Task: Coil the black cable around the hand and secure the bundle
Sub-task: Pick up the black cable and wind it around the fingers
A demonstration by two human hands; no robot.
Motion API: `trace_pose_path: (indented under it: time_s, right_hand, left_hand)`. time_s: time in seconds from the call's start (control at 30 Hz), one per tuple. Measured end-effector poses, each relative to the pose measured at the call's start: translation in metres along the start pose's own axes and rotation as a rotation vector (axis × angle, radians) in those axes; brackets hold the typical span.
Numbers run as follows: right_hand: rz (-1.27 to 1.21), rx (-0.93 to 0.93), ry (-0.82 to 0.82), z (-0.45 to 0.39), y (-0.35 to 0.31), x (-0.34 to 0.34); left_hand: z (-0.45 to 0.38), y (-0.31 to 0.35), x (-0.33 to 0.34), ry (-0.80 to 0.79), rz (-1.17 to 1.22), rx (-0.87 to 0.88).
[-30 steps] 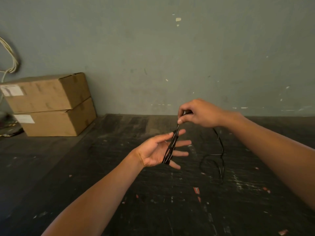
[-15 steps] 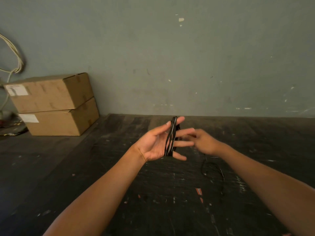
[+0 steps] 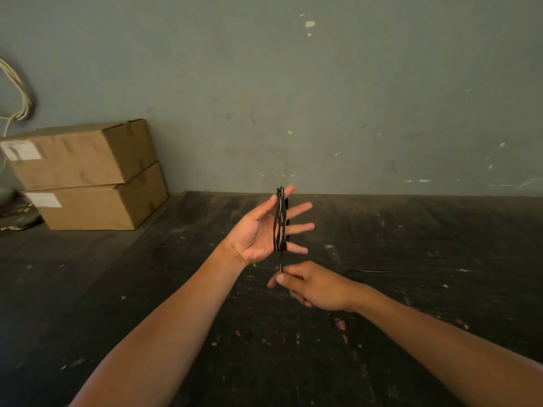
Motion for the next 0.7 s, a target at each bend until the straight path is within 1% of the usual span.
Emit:
trace_pose_path:
  time_s: [0.13,0.2,0.27,0.37,0.5,0.7]
  right_hand:
    - [0.280,-0.081,-0.044,0.005,-0.035,-0.011]
    - [0.371,-0.076,-0.055,0.007,-0.046,-0.020]
    - [0.423,-0.084,-0.041,0.007,-0.058,-0.033]
    - [0.467,-0.117,0.023,0.006,-0.079,-0.062]
    - [0.564,-0.068,0.086,0.004,-0.091,-0.104]
    - [0.703,-0.060,0.181,-0.003,-0.104,-0.144]
  left_hand:
    - [0.001,-0.006,-0.012,0.035,0.052,0.000]
    - [0.000,-0.009,-0.015,0.059,0.038,-0.007]
    - [0.000,-0.014,-0.017,0.074,0.008,-0.024]
    - [0.001,-0.025,-0.015,0.051,-0.030,-0.074]
    - [0.002,-0.034,-0.021,0.100,-0.100,-0.130]
    - [0.005,-0.049,-0.006,0.038,-0.123,-0.219]
Point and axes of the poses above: each hand's wrist, its own z-axis away from the middle knuckle, its own x-axis out of the palm, y = z × x, the point moved 10 cm from there along -z, towards the middle knuckle, and after that the axes turned 3 degrees about -x, right-handed, at the moved point
